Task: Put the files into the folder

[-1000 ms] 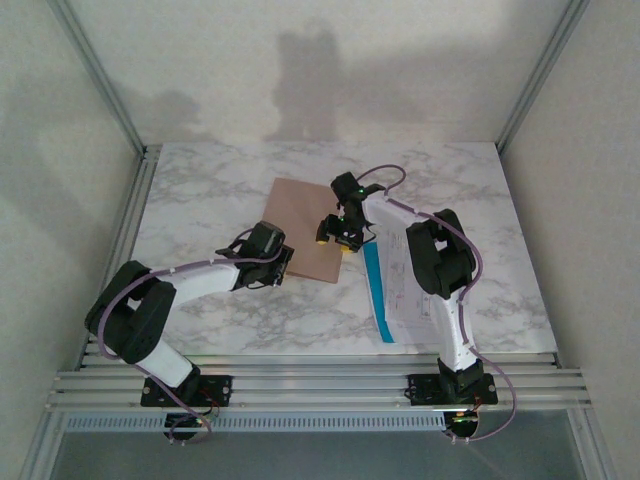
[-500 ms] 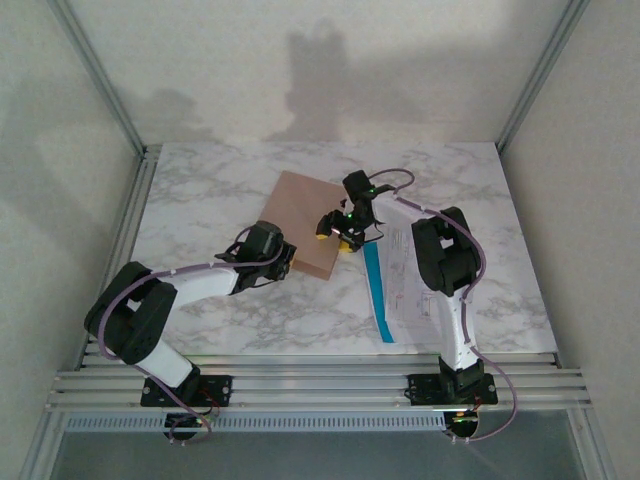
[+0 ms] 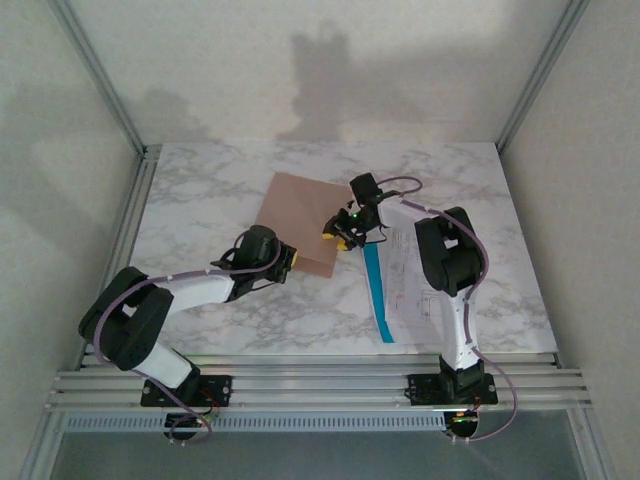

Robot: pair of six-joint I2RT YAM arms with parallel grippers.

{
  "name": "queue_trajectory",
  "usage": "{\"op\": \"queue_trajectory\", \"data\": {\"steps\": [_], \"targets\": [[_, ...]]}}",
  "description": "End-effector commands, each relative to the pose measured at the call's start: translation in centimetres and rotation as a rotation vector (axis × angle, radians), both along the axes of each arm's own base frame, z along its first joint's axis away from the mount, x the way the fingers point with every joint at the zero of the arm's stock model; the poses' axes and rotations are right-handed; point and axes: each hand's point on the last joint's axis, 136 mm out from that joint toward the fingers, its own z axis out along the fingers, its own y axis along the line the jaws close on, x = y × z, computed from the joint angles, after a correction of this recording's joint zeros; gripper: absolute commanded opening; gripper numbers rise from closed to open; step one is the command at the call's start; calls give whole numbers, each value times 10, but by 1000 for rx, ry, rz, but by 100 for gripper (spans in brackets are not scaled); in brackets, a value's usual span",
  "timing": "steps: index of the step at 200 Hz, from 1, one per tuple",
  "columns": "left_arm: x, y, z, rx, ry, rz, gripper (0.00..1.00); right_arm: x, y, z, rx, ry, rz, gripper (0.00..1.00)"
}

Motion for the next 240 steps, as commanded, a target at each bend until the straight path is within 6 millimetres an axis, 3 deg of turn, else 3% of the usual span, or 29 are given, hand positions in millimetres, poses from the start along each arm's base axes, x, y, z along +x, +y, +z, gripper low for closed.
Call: {"op": "queue_trajectory", "data": {"steps": [1, 19, 25, 50, 61, 72, 88, 117, 145, 196, 240], "targets": [[-3, -18, 24, -94, -49, -60, 0, 8, 6, 30, 62, -39, -55, 23], [-6, -17, 24, -74, -40, -72, 0, 9, 4, 35, 62, -33, -82, 0], [-7, -14, 23, -42, -28, -78, 1, 9, 4, 37, 62, -29, -91, 0], [-9, 2, 34, 178, -3, -132, 57, 8, 0, 42, 43, -12, -114, 0], [-12, 15, 40, 295, 15, -152, 71, 8, -1, 45, 35, -13, -112, 0], [-14, 26, 47, 408, 10, -186, 75, 8, -2, 47, 19, -9, -112, 0], [-14, 27, 61, 538, -55, -290, 77, 8, -4, 52, 3, -5, -113, 0], [-15, -11, 88, 836, -271, -649, 79, 8, -6, 59, -35, 25, -104, 0], [-21, -24, 79, 1228, -319, -894, 80, 9, -8, 63, -68, 49, -96, 0], [9, -24, 73, 1572, -331, -883, 88, 9, -5, 68, -57, 64, -93, 0], [31, -36, 58, 1676, -321, -882, 78, 6, -4, 70, -47, 70, -91, 0]]}}
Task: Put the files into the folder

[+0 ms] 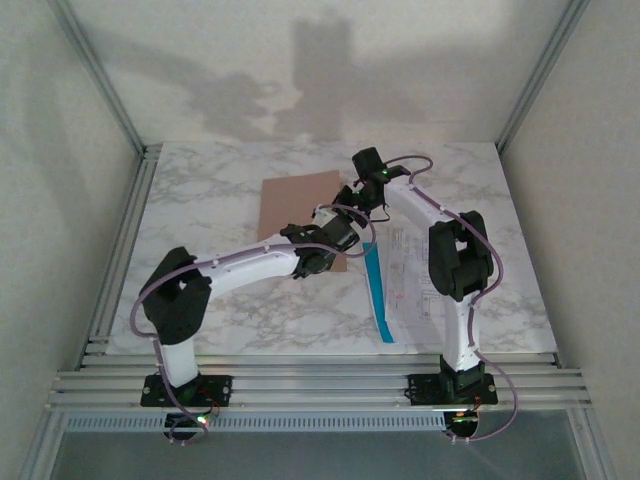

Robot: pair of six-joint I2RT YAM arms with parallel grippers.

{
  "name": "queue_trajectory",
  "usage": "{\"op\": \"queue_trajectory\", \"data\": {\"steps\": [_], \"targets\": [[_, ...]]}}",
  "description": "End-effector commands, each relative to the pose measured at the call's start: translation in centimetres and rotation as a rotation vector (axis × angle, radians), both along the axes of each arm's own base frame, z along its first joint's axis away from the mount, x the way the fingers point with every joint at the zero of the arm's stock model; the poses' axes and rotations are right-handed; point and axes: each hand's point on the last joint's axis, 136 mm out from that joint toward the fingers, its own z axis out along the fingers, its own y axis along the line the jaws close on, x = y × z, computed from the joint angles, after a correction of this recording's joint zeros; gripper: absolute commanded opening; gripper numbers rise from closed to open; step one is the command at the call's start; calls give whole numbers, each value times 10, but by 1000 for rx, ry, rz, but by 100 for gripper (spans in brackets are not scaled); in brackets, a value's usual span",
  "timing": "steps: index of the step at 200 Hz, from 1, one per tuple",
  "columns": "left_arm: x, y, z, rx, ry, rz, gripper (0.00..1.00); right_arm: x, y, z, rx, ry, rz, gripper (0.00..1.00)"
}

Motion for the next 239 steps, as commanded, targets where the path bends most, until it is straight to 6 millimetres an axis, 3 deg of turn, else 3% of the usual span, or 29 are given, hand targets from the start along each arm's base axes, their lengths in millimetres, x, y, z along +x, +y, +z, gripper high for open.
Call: {"op": "queue_trajectory", "data": {"steps": [1, 22, 54, 67, 83, 122, 153, 170, 184, 199, 213, 239], "targets": [[16, 4, 9, 114, -72, -6, 78, -8, 1, -3, -13, 47, 6, 0], [20, 0, 7, 134, -87, -19, 72, -9, 1, -4, -9, 51, 7, 0], [23, -6, 2, 145, -76, -55, 44, -10, 2, -3, 2, 56, 2, 0], [23, -8, 0, 141, -73, -64, 28, -10, 2, -2, 6, 55, 0, 0], [22, -10, -1, 139, -66, -73, 0, -11, 1, -1, 7, 55, -2, 0], [18, -8, 4, 123, -77, -77, 0, -10, 3, 6, 24, 26, 8, 0], [15, -3, 10, 115, -91, -73, 0, 3, -6, 40, 19, -133, 8, 61], [14, -1, 15, 101, -100, -66, 0, 10, -30, 61, -39, -244, -44, 76], [13, 1, 20, 87, -107, -57, 0, 9, -54, 64, -69, -286, -120, 84], [11, 4, 26, 58, -115, -40, 0, 6, -75, 61, -71, -296, -200, 86], [9, 8, 32, 29, -122, -23, 0, -1, -80, 47, -64, -272, -225, 85], [5, 19, 41, -34, -128, 22, 0, -16, -66, 12, -63, -174, -187, 63]]}}
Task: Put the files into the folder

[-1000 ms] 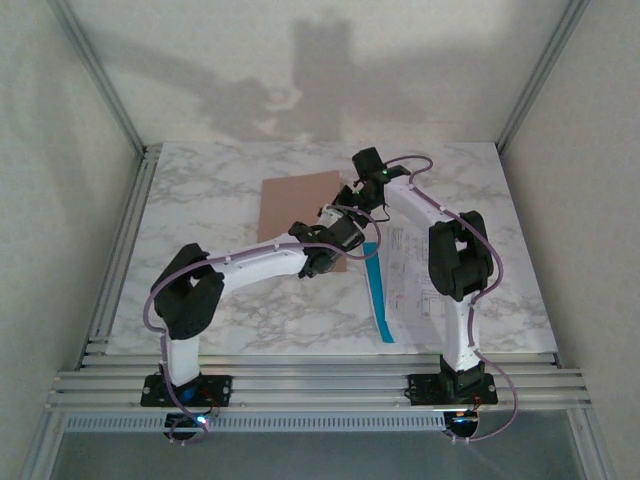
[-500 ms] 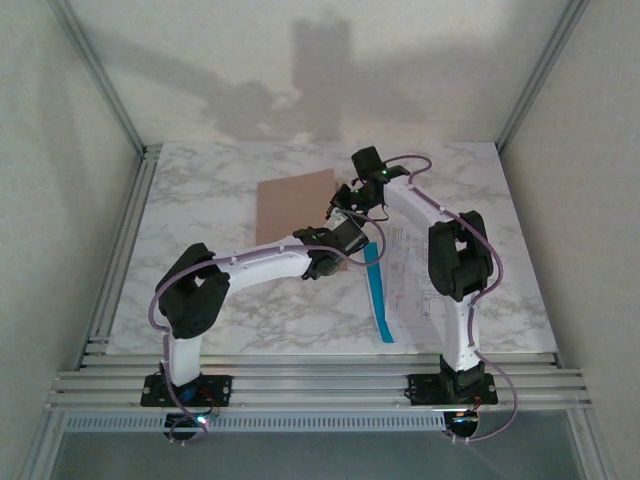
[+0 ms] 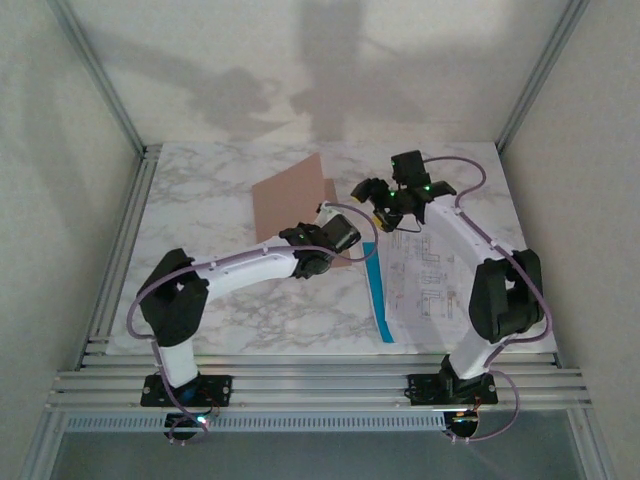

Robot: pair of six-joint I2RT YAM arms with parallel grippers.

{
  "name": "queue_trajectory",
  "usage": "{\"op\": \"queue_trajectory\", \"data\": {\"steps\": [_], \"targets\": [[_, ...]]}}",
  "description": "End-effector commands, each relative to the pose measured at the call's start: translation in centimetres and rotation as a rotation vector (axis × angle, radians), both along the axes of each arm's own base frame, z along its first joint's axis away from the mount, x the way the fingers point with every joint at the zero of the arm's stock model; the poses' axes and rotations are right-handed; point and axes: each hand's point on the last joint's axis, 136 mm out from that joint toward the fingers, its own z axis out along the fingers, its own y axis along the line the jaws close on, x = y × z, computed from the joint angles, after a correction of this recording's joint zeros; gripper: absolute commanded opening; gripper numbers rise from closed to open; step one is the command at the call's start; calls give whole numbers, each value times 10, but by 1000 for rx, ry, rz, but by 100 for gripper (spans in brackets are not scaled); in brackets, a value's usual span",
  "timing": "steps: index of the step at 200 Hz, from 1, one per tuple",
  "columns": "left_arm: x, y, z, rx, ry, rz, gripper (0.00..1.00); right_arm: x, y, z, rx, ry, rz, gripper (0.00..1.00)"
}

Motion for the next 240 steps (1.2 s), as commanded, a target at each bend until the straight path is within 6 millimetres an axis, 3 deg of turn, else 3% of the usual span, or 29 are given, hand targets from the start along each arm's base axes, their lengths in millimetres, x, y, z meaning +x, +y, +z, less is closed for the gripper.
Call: {"op": "queue_trajectory", "data": {"steps": [1, 40, 83, 117, 145, 173, 196, 214, 224, 234, 240], "targets": [[-3, 17, 16, -84, -21, 71, 0, -9, 13, -47, -21, 94, 7, 63], [-6, 38, 28, -217, -22, 138, 0, -18, 54, -86, -2, 204, 94, 27], [-6, 61, 37, -390, -22, 202, 0, -17, 88, -114, -54, 272, 161, 14], [-7, 77, 43, -511, -27, 246, 0, -21, 86, -140, -106, 340, 149, 9], [-12, 103, 50, -588, -55, 326, 0, -33, 76, -163, -166, 409, 145, 6], [-24, 138, 52, -657, -82, 441, 0, -48, 62, -179, -219, 477, 129, 2], [-42, 184, 38, -670, -88, 624, 0, -58, 52, -184, -243, 520, 101, 0], [-60, 226, 20, -656, -67, 806, 8, -62, 49, -185, -241, 538, 87, 0], [-73, 252, 11, -642, -53, 922, 26, -64, 48, -185, -241, 550, 84, 0], [-86, 275, 6, -639, -45, 1036, 54, -67, 48, -184, -237, 558, 81, 0], [-93, 287, 4, -647, -40, 1093, 61, -68, 47, -184, -234, 564, 77, 0]]}}
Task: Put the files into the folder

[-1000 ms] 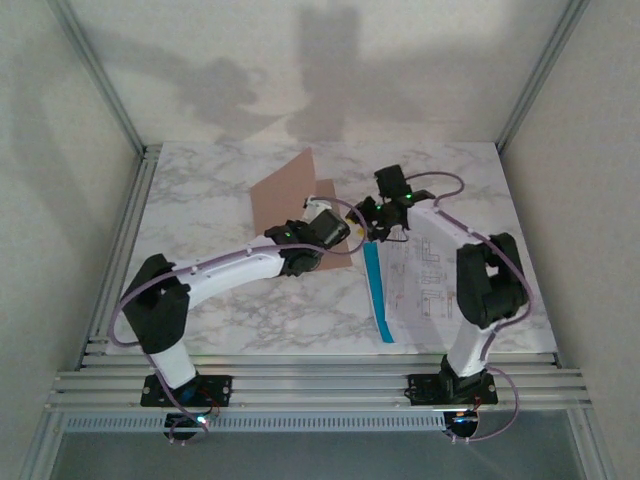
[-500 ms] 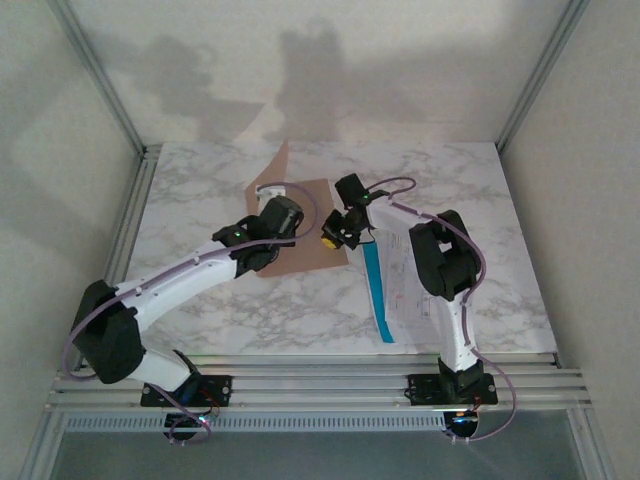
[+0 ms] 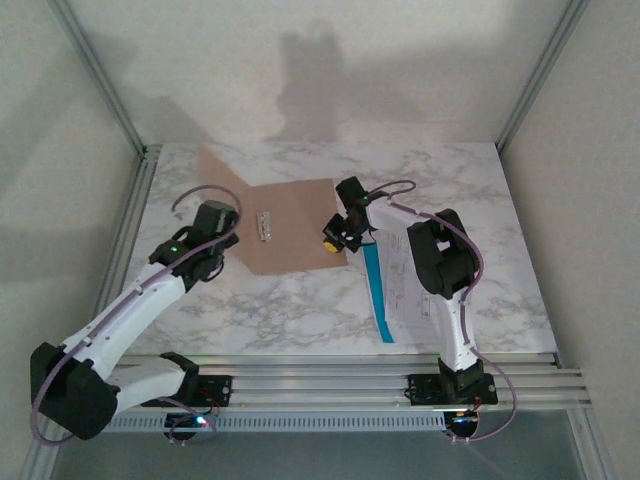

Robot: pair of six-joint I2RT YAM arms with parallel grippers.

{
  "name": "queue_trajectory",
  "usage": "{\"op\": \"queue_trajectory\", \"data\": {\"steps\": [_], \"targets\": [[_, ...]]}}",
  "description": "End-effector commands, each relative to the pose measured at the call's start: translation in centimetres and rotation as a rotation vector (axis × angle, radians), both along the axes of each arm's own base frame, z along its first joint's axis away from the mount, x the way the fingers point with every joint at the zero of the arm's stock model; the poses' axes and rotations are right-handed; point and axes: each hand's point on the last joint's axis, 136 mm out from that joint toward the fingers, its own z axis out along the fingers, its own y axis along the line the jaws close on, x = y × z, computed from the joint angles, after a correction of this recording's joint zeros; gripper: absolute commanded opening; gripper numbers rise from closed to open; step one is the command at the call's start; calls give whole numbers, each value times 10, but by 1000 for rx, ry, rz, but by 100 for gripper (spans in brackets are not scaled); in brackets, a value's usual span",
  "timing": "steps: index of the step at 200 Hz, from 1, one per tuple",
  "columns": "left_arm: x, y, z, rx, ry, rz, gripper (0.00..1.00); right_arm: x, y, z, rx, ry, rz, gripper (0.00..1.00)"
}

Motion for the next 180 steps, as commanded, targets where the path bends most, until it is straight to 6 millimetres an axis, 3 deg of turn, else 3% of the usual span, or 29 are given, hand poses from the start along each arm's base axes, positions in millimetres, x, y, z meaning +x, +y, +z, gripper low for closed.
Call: {"op": "queue_trajectory", "data": {"steps": [1, 16, 35, 53, 80, 98, 122, 133, 162, 180], "targets": [[-51, 53, -36, -41, 195, 250, 61, -46, -37, -38, -156, 198, -43, 0], [-57, 70, -30, -97, 187, 321, 71, -48, -37, -35, -144, 201, -49, 0], [-53, 80, -4, -121, 121, 370, 74, -53, -35, -35, -127, 216, -49, 0], [-36, 74, 20, -155, 69, 343, 74, -60, -35, -35, -120, 232, -45, 0], [-13, 59, 28, -206, 81, 281, 73, -73, -36, -32, -113, 251, -49, 0], [9, 33, 26, -268, 62, 160, 67, -81, -38, -30, -103, 255, -60, 0], [23, -4, 12, -301, 92, 50, 65, -81, -37, -19, -91, 215, -34, 0], [28, -25, 5, -314, 106, -9, 63, -73, -33, -6, -73, 157, 1, 7], [36, -88, -14, -355, 139, -172, 59, -54, -39, 37, -82, -10, 80, 39], [40, -121, -28, -365, 168, -247, 54, -55, -58, 47, -119, -43, 77, 43]]}}
